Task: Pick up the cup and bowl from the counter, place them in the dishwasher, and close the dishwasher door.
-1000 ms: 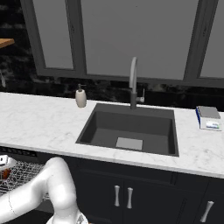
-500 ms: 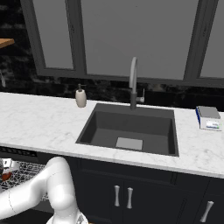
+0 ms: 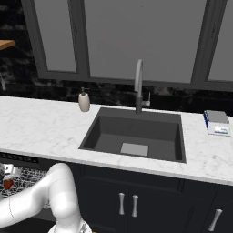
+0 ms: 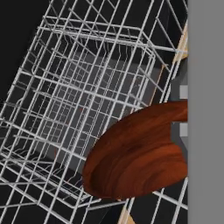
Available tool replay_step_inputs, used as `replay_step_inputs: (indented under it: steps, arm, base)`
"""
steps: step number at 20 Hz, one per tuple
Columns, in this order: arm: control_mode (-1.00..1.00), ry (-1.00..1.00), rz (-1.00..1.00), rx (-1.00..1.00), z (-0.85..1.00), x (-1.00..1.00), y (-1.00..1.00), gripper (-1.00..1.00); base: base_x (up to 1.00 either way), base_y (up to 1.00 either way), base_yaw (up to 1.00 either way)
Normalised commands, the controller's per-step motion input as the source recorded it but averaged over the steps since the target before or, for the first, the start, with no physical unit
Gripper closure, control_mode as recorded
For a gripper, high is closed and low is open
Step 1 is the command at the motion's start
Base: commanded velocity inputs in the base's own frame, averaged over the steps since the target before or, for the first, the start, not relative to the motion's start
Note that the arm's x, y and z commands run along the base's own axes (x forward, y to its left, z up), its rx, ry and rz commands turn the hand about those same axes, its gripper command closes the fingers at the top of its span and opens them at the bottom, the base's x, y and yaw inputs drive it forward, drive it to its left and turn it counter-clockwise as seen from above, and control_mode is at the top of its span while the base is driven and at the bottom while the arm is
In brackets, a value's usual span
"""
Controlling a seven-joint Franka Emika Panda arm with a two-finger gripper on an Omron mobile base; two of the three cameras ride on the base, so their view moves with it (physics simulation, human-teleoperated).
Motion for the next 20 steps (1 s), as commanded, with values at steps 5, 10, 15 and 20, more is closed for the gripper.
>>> replay_step_inputs:
  steps: [5,10,15,20]
  arm:
    - [-1.00,0.00,0.00,0.00,0.00,-0.05,0.00,-1.00]
    - [-1.00,-0.02,0.00,0.00,0.12,-0.04,-0.01,-1.00]
    - [-1.00,-0.10,0.00,0.09,0.75,-0.39,-0.25,-1.00]
    - [-1.00,-0.15,0.00,0.14,0.94,-0.53,-0.15,-1.00]
  base:
    - [0.00,0.00,0.00]
    - [0.00,0.00,0.00]
    - [0.00,0.00,0.00]
    - [0.00,0.00,0.00]
